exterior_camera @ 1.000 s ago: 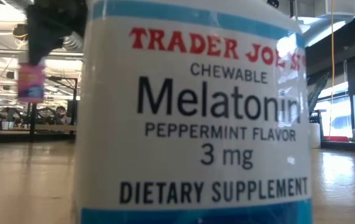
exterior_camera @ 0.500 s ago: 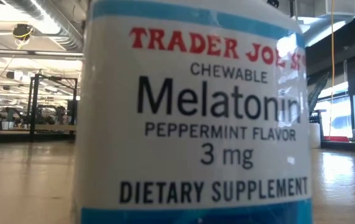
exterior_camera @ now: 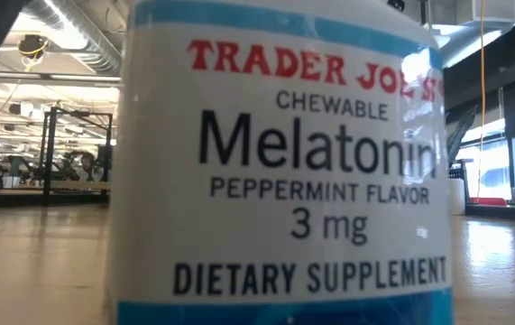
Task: Pick and place medicine bottles onto shelf by color
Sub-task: Put the pink pill bottle on the shelf
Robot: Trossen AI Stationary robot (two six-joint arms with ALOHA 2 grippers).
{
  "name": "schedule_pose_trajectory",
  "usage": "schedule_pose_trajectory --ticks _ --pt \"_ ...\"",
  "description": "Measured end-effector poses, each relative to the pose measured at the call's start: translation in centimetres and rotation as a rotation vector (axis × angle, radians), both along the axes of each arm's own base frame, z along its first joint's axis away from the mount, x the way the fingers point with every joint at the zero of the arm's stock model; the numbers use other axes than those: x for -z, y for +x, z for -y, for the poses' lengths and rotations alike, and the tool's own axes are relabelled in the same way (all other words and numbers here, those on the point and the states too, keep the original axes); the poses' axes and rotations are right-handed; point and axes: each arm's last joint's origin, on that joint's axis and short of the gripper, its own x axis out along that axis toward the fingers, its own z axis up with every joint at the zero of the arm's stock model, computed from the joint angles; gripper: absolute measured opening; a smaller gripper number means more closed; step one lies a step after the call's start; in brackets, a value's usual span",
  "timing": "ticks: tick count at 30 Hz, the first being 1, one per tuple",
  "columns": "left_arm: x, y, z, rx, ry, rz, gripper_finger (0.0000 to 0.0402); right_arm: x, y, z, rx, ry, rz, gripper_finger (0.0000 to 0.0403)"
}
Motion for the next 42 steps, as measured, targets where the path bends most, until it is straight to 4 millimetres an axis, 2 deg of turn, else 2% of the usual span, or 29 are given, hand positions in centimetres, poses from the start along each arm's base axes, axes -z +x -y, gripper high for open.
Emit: schedule_pose_trajectory --ticks 4,8,15,19,25,40,42 --pt "1.4 0.2 -1.7 0.007 -0.006 -0.02 0.0163 0.0 0.0 0.0 0.0 0.0 0.0 0.0218" --pt "2.1 0.2 -3.5 -0.006 0.013 0.037 0.0163 0.0 0.0 0.0 0.0 0.0 0.0 0.0218" --pt "1.9 -0.4 -5.2 -0.019 0.046 0.086 0.0163 0.0 0.0 0.0 0.0 0.0 0.0 0.0218" --pt "3.0 -0.4 -6.2 -0.026 0.039 0.069 0.0163 0.0 0.0 0.0 0.0 0.0 0.0 0.0218" --pt "4.5 -0.2 -6.2 -0.019 -0.016 0.001 0.0163 0.0 0.0 0.0 0.0 0.0 0.0 0.0218" --pt "4.5 -0.1 -6.2 0.017 0.012 -0.019 0.0163 0.0 0.0 0.0 -0.001 -0.002 0.0 0.0218" --pt "4.5 -0.1 -6.2 0.016 0.013 -0.018 0.0163 -0.1 0.1 0.1 -0.01 -0.059 -0.001 0.0218"
